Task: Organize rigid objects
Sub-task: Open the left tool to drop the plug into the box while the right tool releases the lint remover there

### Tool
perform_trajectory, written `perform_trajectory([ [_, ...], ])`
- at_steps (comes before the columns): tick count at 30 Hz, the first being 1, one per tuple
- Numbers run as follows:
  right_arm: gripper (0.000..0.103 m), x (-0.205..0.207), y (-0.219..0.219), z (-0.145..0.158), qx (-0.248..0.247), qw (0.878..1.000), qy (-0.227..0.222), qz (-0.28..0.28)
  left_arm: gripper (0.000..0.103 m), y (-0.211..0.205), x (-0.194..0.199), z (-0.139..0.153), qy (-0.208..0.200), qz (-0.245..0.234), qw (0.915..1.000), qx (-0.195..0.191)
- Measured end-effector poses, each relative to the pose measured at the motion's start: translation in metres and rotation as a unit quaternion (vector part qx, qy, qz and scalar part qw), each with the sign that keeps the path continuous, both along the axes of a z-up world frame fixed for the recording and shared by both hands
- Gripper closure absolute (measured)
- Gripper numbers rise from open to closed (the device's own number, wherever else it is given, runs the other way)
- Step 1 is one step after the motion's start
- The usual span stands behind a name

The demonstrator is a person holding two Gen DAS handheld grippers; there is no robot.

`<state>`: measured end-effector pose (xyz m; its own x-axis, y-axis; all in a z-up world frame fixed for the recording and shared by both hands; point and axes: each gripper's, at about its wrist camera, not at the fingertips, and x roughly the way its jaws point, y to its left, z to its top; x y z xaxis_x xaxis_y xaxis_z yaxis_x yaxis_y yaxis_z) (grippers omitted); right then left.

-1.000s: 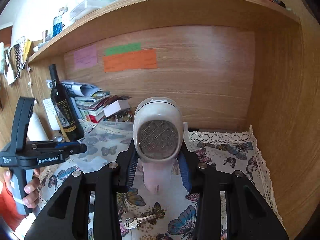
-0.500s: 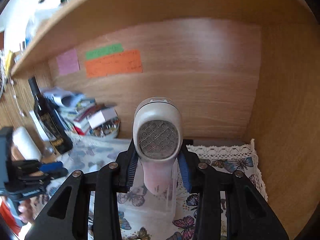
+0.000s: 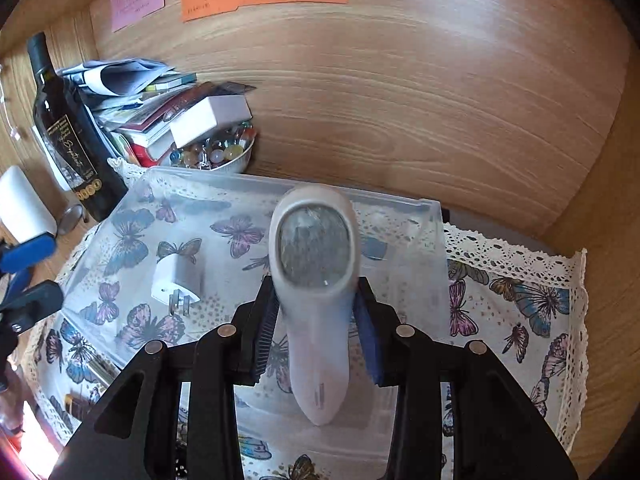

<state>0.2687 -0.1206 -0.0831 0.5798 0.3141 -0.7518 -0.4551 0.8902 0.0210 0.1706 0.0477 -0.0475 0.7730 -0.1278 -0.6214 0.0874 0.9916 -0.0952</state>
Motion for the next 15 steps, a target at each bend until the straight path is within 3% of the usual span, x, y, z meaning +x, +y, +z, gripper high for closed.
perform_trajectory([
  [4,0.066,-0.012,0.005,0.007,-0.011,1.000,-0.029,-0.001,0.034,0.001,-0.009,0.006,-0.020,0.008,0.9997,0.012],
  [9,0.043,-0.034,0.000,0.025,-0.001,0.998,-0.064,-0.014,0.026,0.003,-0.020,0.017,-0.040,0.016,0.9990,0.011],
  [15,0.015,-0.076,-0.017,0.054,0.027,0.993,-0.113,-0.025,0.006,0.003,-0.045,0.032,-0.078,0.031,0.9963,0.020],
])
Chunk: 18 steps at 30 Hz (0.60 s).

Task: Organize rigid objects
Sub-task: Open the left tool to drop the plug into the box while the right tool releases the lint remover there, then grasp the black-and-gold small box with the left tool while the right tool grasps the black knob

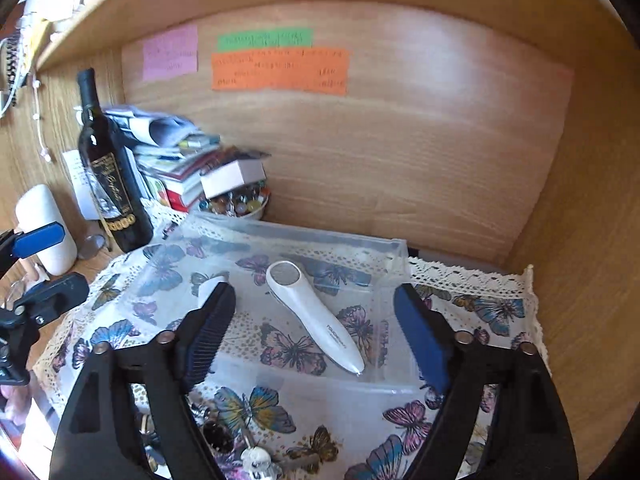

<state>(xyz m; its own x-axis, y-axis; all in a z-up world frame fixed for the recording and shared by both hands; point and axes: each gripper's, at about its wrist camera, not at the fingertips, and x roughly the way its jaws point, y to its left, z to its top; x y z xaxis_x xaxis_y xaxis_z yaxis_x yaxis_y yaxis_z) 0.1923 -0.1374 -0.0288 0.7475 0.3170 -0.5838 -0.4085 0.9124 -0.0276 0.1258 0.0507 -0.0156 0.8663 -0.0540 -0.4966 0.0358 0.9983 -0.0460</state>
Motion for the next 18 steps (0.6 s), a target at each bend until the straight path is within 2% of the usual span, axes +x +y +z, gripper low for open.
perform_trajectory([
  [1,0.014,-0.009,-0.002,0.004,0.002,1.000,-0.012,-0.003,0.005,0.000,-0.005,0.001,-0.006,0.002,1.0000,-0.002],
  [3,0.002,-0.027,-0.006,0.009,0.006,0.999,-0.035,-0.008,0.004,0.002,-0.015,0.002,-0.017,0.006,0.9998,-0.010],
  [7,0.000,-0.055,-0.013,0.011,0.026,0.998,-0.049,-0.012,0.002,0.003,-0.027,-0.005,-0.007,0.008,0.9999,-0.011],
  [13,0.000,-0.068,-0.027,-0.015,0.028,0.999,-0.007,-0.028,0.002,0.001,-0.042,-0.034,0.040,-0.005,0.9992,0.006],
  [18,0.000,-0.067,-0.036,-0.049,0.028,0.998,0.055,-0.023,0.005,0.000,-0.049,-0.063,0.086,-0.019,0.9961,0.005],
])
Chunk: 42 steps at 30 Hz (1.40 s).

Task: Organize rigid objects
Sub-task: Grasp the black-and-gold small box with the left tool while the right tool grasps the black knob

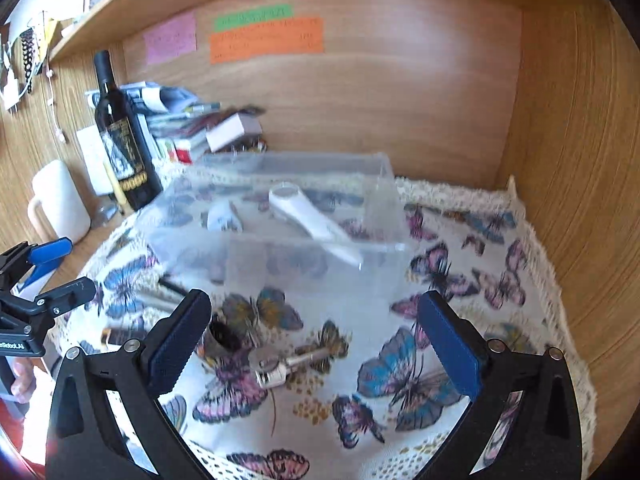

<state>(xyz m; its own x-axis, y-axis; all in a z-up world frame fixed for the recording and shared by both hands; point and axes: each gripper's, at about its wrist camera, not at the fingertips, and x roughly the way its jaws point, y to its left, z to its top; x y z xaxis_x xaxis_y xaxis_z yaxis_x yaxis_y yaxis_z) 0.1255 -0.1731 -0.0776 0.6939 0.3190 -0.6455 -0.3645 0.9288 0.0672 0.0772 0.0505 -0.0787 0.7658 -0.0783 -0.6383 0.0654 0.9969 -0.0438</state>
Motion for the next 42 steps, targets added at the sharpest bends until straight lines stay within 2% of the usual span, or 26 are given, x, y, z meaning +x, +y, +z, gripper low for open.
perform_trajectory([
  [2,0.001,-0.001,-0.001,-0.013,0.001,1.000,0.021,0.007,0.015,-0.001,0.000,-0.011,0.023,-0.008,0.9997,0.002],
  [4,0.002,-0.002,-0.002,-0.023,0.001,0.999,0.037,0.014,0.020,-0.004,0.002,-0.022,0.047,-0.019,0.9987,0.008],
  [7,0.008,-0.004,0.002,-0.035,0.001,0.998,0.060,0.027,0.027,-0.009,0.003,-0.037,0.073,-0.035,0.9966,0.019],
  [9,0.016,-0.007,0.007,-0.041,0.003,0.997,0.071,0.038,0.032,-0.013,0.004,-0.045,0.087,-0.048,0.9948,0.020],
  [13,0.030,-0.013,0.023,-0.049,0.010,0.993,0.091,0.071,0.051,-0.018,0.008,-0.056,0.114,-0.072,0.9907,0.014],
  [17,0.043,-0.021,0.039,-0.051,0.017,0.991,0.095,0.097,0.064,-0.028,0.010,-0.057,0.112,-0.095,0.9889,0.022],
  [21,0.056,-0.024,0.054,-0.055,0.025,0.987,0.108,0.118,0.071,-0.038,0.013,-0.058,0.111,-0.114,0.9869,0.029],
  [24,0.062,-0.026,0.065,-0.058,0.022,0.985,0.116,0.127,0.078,-0.039,0.015,-0.057,0.111,-0.121,0.9862,0.021],
  [31,0.062,-0.024,0.089,-0.059,0.022,0.981,0.124,0.146,0.080,-0.017,0.009,-0.055,0.102,-0.092,0.9906,0.000],
  [36,0.062,-0.017,0.106,-0.065,0.021,0.979,0.142,0.145,0.080,-0.003,-0.003,-0.055,0.084,-0.059,0.9945,0.021],
  [42,0.062,-0.005,0.117,-0.067,0.026,0.981,0.147,0.126,0.080,0.000,-0.012,-0.057,0.075,-0.058,0.9946,0.042],
])
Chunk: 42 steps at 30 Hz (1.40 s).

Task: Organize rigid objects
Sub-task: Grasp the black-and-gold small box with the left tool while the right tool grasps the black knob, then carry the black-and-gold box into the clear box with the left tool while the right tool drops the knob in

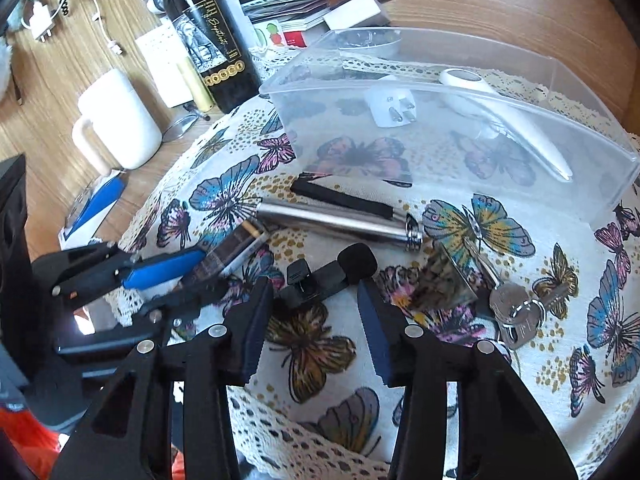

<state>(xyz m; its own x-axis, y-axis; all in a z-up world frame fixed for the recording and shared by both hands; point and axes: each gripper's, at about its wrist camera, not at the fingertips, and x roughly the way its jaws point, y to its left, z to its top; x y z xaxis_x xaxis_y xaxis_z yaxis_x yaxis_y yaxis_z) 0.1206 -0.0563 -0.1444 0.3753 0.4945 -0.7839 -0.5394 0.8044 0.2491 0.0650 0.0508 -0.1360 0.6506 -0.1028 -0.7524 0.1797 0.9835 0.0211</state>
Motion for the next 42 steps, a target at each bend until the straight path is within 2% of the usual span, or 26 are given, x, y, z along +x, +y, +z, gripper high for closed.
perform_trajectory([
  [7,0.060,0.000,0.018,-0.001,-0.025,1.000,-0.019,-0.005,0.080,0.000,0.003,-0.001,0.000,-0.007,1.0000,-0.004],
  [12,0.072,0.002,0.015,-0.002,-0.029,0.999,-0.024,-0.014,0.076,0.003,0.006,-0.001,0.002,-0.005,0.9999,-0.010],
  [15,0.080,0.003,0.006,-0.001,-0.026,0.999,-0.021,-0.019,0.070,0.003,0.007,-0.001,0.004,-0.005,0.9998,-0.019],
  [17,0.080,0.000,0.001,-0.001,-0.024,0.999,-0.025,-0.021,0.060,0.002,0.009,-0.002,0.005,-0.007,0.9997,-0.024],
  [19,0.080,-0.003,-0.003,-0.001,-0.020,0.999,-0.024,-0.021,0.057,0.000,0.012,-0.003,0.007,-0.009,0.9995,-0.030],
  [21,0.080,-0.006,-0.008,0.001,-0.013,0.999,-0.023,-0.022,0.057,-0.003,0.015,-0.003,0.007,-0.009,0.9996,-0.026],
  [22,0.080,-0.006,-0.010,0.001,-0.008,1.000,-0.022,-0.020,0.062,-0.004,0.016,-0.003,0.007,-0.009,0.9996,-0.026],
  [23,0.080,-0.007,-0.011,0.002,-0.003,1.000,-0.022,-0.019,0.076,-0.004,0.016,-0.002,0.005,-0.006,0.9997,-0.024],
  [24,0.080,-0.009,-0.013,0.004,0.000,0.999,-0.026,-0.019,0.080,-0.004,0.016,-0.001,0.004,-0.004,0.9998,-0.021],
  [30,0.080,-0.017,-0.023,0.014,0.008,0.999,-0.047,-0.020,0.080,0.000,0.010,0.005,-0.005,0.006,0.9995,-0.031],
  [42,0.080,-0.012,-0.054,0.055,0.030,0.992,-0.112,-0.056,0.080,-0.003,0.013,0.047,-0.058,0.016,0.9965,-0.058],
])
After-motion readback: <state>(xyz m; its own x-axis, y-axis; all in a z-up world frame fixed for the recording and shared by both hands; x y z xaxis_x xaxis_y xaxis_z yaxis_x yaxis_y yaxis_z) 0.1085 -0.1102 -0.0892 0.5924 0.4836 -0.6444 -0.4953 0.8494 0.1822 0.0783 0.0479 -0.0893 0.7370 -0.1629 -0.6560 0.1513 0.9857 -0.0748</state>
